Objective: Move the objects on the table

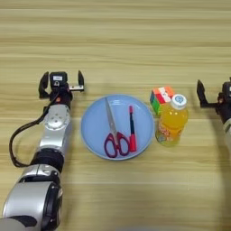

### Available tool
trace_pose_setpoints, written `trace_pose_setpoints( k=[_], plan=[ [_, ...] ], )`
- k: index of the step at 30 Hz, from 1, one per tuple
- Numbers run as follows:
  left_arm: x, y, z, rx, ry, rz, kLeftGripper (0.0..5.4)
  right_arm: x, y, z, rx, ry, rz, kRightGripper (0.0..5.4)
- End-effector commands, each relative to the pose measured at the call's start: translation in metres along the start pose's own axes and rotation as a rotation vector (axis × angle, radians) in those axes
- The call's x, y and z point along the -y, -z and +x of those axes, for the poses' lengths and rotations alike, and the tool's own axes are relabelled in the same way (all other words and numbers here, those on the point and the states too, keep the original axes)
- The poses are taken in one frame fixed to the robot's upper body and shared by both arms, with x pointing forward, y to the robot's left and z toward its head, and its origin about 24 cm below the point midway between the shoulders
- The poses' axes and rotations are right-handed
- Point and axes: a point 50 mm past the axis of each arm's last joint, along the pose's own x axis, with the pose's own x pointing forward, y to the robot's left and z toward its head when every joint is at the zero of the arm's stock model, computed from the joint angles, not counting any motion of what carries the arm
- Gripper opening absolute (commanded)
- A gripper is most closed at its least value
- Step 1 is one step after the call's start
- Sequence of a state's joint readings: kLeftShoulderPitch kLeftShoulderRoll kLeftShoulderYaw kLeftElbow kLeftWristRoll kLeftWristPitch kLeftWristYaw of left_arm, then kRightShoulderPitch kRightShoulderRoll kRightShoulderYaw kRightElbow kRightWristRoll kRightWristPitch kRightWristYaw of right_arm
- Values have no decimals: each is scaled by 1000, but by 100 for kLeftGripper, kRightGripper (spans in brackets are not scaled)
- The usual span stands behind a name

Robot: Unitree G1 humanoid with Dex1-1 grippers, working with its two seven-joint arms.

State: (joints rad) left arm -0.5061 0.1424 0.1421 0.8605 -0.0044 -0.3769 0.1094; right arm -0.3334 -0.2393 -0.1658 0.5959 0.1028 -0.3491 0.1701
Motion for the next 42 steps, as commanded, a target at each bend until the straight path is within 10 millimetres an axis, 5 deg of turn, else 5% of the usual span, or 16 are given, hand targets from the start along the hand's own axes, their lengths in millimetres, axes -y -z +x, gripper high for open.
trace_pose_setpoints(
  k=[1, 29, 42],
  plan=[
    [0, 0, 0, -12, -3, 2, 540, 4, -5, 4, 18, 0, -8, 537],
    [6, -1, -3, 2, 6, -3, 540, 8, -7, -2, 31, -25, -4, 537],
    [11, -3, -3, 4, 7, -6, 540, 24, -46, -18, 112, -143, -88, 537]
  ],
)
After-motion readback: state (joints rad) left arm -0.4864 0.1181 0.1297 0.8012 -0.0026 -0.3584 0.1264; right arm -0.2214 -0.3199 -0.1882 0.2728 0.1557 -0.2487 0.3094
